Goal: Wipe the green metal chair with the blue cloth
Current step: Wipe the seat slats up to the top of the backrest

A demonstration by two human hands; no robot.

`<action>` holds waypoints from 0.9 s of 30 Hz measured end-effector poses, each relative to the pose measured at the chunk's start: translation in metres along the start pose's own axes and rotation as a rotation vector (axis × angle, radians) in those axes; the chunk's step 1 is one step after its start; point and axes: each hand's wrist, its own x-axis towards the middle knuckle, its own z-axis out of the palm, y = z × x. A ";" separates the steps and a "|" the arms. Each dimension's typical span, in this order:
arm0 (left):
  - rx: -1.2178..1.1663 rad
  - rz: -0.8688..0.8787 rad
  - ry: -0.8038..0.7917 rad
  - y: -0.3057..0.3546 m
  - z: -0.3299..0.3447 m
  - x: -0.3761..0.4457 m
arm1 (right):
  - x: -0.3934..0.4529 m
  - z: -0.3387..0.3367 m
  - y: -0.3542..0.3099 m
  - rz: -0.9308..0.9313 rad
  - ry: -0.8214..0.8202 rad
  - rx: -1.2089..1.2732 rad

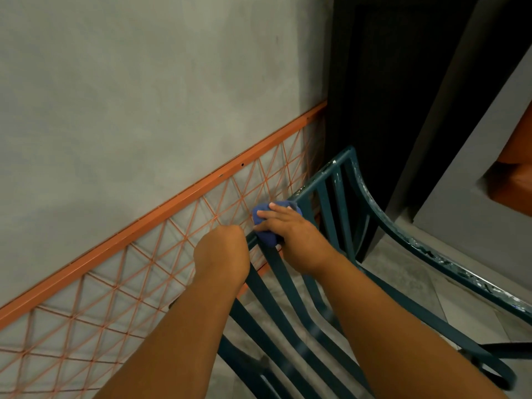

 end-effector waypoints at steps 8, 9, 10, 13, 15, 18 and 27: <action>-0.013 0.016 0.072 -0.001 0.007 0.000 | 0.016 -0.001 -0.018 0.162 0.053 -0.141; -0.011 0.014 0.086 0.000 0.007 0.000 | 0.011 0.002 -0.021 0.119 0.050 -0.088; -0.015 0.012 0.090 0.000 0.006 0.000 | 0.006 0.003 -0.022 0.081 0.037 -0.024; -0.044 0.000 0.081 -0.003 0.010 0.003 | -0.001 -0.009 -0.010 0.054 0.017 0.095; -0.072 -0.007 0.086 -0.007 0.013 0.005 | 0.002 -0.021 -0.001 0.101 0.041 0.073; -0.114 -0.002 0.077 -0.011 0.016 0.006 | 0.012 -0.033 0.000 0.272 0.086 0.073; -0.045 -0.018 0.059 -0.006 0.012 0.007 | 0.006 0.004 -0.005 -0.104 0.001 -0.104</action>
